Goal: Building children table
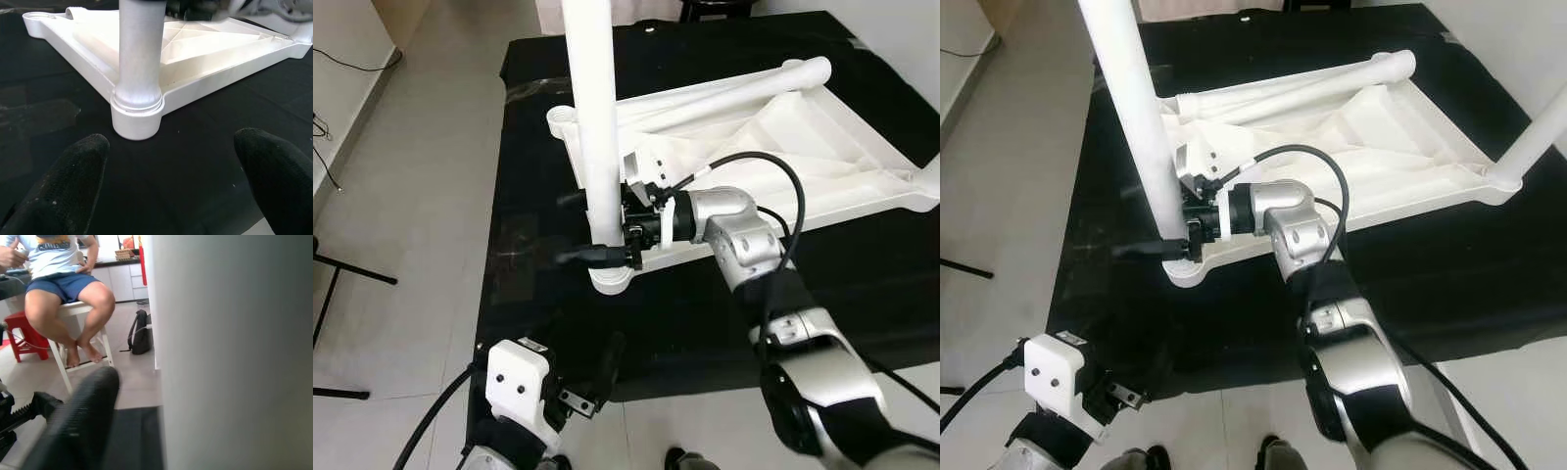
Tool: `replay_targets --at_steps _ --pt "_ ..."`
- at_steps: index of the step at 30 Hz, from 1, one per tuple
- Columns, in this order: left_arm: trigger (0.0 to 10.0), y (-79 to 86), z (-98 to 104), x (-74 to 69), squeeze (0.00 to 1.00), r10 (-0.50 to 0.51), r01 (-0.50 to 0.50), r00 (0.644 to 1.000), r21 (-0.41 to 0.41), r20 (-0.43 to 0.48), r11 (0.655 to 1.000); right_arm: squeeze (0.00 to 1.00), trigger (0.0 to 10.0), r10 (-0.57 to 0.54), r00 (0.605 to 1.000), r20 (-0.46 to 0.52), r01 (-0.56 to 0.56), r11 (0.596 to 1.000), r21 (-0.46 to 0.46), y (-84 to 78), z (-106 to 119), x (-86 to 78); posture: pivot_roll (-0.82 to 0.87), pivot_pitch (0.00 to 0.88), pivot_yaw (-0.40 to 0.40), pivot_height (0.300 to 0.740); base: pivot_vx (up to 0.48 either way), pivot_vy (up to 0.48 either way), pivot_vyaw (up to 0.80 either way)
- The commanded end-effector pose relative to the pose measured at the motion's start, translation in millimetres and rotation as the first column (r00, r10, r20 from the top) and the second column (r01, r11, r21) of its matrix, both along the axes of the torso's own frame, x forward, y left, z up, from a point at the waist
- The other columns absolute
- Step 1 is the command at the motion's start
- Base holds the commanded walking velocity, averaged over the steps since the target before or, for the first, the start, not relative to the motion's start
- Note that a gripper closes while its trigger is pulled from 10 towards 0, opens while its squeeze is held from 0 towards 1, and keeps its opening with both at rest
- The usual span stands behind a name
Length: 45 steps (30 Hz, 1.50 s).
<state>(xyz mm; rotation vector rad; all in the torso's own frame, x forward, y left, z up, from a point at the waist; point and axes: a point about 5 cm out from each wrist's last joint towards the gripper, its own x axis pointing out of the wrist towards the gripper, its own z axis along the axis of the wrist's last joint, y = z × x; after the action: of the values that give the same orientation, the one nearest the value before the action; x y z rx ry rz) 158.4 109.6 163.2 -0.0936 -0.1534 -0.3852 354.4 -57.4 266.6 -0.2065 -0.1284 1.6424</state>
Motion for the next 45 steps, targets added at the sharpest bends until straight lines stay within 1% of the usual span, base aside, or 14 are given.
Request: replay_targets --at_steps 1,9,14,16,17,18,22,29,30,33,34,40,41,45 --pt "10.0 -0.6 -0.6 -3.6 0.00 -0.001 0.001 1.000 0.003 -0.019 1.000 0.00 0.0 0.074 0.997 0.002 -0.074 0.997 0.018 2.0 1.6 -2.1 0.12 0.285 -0.003 0.740 0.000 0.000 0.00" --pt "10.0 -1.0 -0.7 -3.6 0.00 0.000 0.000 1.000 0.003 -0.022 1.000 0.00 0.0 0.094 0.996 0.000 -0.094 0.996 0.012 -7.0 -4.0 0.0 0.10 0.285 -0.003 0.740 0.000 0.000 0.00" --pt "10.0 -0.3 -1.8 -0.3 0.00 0.003 -0.003 1.000 -0.001 -0.020 1.000 0.00 0.0 -0.152 0.988 0.003 0.152 0.986 0.067 -16.2 -28.4 -9.8 0.04 0.276 -0.012 0.740 0.000 0.000 0.00" --pt "10.0 1.8 -2.2 1.1 0.00 0.003 -0.003 1.000 0.000 -0.019 1.000 0.00 0.0 -0.542 0.833 -0.106 0.550 0.833 0.058 -12.3 -60.5 -18.5 0.04 0.273 -0.008 0.740 0.000 0.000 0.00" --pt "10.0 1.8 -2.2 1.1 0.00 0.003 -0.003 1.000 0.000 -0.019 1.000 0.00 0.0 -0.542 0.833 -0.106 0.550 0.833 0.058 -12.3 -60.5 -18.5 0.04 0.273 -0.008 0.740 0.000 0.000 0.00" --pt "10.0 3.6 -2.3 2.2 0.00 0.003 -0.003 1.000 0.000 -0.018 1.000 0.00 0.0 -0.745 0.661 -0.092 0.748 0.663 0.007 -16.5 -77.2 -23.7 0.02 0.276 0.005 0.740 0.000 0.000 0.00" --pt "10.0 5.8 -3.0 4.9 0.00 0.000 0.000 1.000 0.000 -0.018 1.000 0.00 0.0 -0.862 0.496 -0.103 0.862 0.504 -0.063 -15.9 -104.1 -56.3 0.02 0.266 0.018 0.740 0.000 0.000 0.00" --pt "10.0 6.7 -6.9 10.3 0.00 -0.012 0.012 1.000 0.004 -0.020 1.000 0.00 0.0 -0.806 0.585 -0.088 0.807 0.589 -0.030 1.4 -97.2 -45.3 0.02 0.222 0.018 0.740 0.000 0.000 0.00" --pt "10.0 7.9 -7.3 11.3 0.00 0.004 -0.004 1.000 0.004 -0.015 1.000 0.00 10.0 -0.795 0.597 -0.111 0.800 0.600 0.007 2.1 -82.4 -30.2 0.02 0.217 0.021 0.740 0.000 0.000 0.00" --pt "10.0 8.4 -7.4 11.6 0.00 0.011 -0.011 1.000 0.004 -0.013 1.000 0.00 10.0 -0.786 0.605 -0.127 0.794 0.607 0.027 2.9 -75.8 -27.3 0.02 0.217 0.021 0.740 0.000 0.000 0.00" --pt "10.0 8.7 -7.6 12.3 0.00 0.011 -0.011 1.000 0.003 -0.012 1.000 1.00 10.0 -0.747 0.651 -0.135 0.758 0.650 0.055 7.8 -66.6 -28.4 0.01 0.212 0.022 0.740 0.000 0.000 0.00" --pt "10.0 6.6 -7.8 11.9 0.00 -0.008 0.008 1.000 -0.002 -0.015 1.000 1.00 10.0 -0.540 0.829 -0.148 0.557 0.823 0.113 11.1 -53.5 -22.4 0.02 0.214 0.020 0.740 0.000 0.000 0.00" --pt "10.0 5.8 -7.3 11.1 0.00 -0.009 0.009 1.000 -0.003 -0.015 1.000 1.00 10.0 -0.403 0.910 -0.100 0.413 0.901 0.130 10.4 -42.7 -20.5 0.03 0.219 0.018 0.740 0.000 0.000 0.00" --pt "10.0 4.8 -6.7 9.8 0.00 -0.009 0.009 1.000 -0.004 -0.014 1.000 1.00 10.0 -0.266 0.963 -0.042 0.269 0.956 0.118 9.1 -34.7 -21.5 0.04 0.226 0.016 0.740 0.000 0.000 0.00"
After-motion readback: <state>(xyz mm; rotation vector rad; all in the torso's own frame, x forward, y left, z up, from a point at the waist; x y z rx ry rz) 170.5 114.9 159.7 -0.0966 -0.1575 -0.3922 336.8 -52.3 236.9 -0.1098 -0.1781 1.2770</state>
